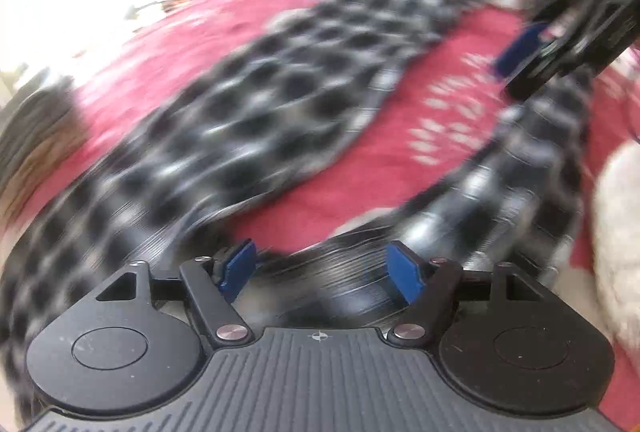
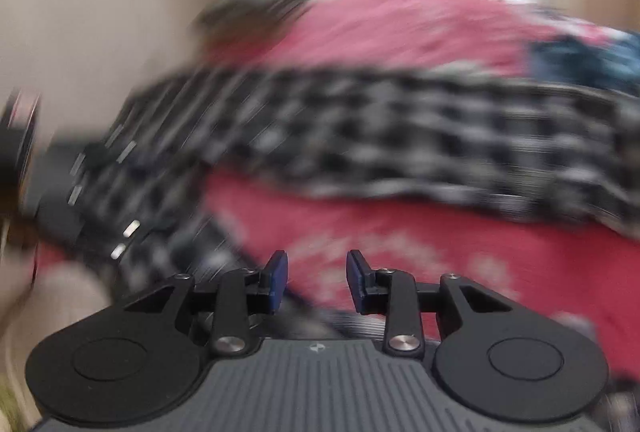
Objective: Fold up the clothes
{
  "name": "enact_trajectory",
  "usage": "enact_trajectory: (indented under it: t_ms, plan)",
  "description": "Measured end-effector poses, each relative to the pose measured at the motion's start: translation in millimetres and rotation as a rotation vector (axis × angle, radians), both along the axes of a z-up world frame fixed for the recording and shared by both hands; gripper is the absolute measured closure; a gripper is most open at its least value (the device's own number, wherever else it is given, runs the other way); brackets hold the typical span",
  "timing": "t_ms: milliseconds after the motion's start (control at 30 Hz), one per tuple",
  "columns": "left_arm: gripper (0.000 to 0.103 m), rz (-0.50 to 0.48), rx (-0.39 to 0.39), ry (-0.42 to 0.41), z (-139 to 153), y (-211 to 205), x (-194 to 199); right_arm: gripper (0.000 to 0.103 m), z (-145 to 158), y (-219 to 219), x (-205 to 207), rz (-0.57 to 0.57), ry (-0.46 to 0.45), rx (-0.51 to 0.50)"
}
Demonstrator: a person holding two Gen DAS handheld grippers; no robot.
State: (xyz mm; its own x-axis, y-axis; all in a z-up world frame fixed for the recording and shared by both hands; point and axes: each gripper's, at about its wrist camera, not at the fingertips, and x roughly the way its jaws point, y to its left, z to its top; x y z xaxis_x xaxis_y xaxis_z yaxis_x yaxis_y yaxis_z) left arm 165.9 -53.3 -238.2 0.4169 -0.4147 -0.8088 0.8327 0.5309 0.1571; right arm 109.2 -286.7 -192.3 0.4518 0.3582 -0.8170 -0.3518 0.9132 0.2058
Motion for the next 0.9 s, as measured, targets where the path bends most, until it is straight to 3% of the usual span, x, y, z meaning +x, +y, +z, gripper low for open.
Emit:
enact_trajectory:
  t_ms: [100,167,300,367,400,533,600,633,667,767,900]
  plan:
    - [0.036,-0.123,0.023,0.002,-9,-14,0,0.068,-21,34,20,0.166,0.054,-0.044]
    - [0.041,-0.184,0.030,0.009,-15,-20,-1,0.068,-34,42,33,0.203,0.100,-0.050]
    - [0.042,-0.261,0.030,0.037,-28,-29,0,0.069,-62,47,51,0.245,0.205,-0.058]
    - [0.042,-0.282,0.020,0.056,-31,-31,3,0.078,-66,45,56,0.255,0.220,-0.044]
    - [0.042,-0.289,0.011,0.068,-32,-31,6,0.096,-65,44,57,0.261,0.219,-0.035]
    - [0.049,-0.306,-0.032,0.124,-32,-32,14,0.101,-50,42,54,0.294,0.176,-0.018]
    - [0.059,-0.305,-0.047,0.141,-31,-31,17,0.101,-41,43,53,0.303,0.147,-0.020]
    - [0.063,-0.297,-0.058,0.134,-29,-30,18,0.101,-36,43,52,0.307,0.127,-0.025]
    - [0.074,-0.287,-0.070,0.127,-27,-29,18,0.101,-32,43,52,0.308,0.105,-0.032]
    - [0.092,-0.183,-0.135,0.107,-15,-20,26,0.101,-18,41,59,0.286,0.031,-0.031]
    - [0.097,0.025,-0.186,0.084,-9,-12,38,0.101,-22,41,77,0.173,-0.049,-0.015]
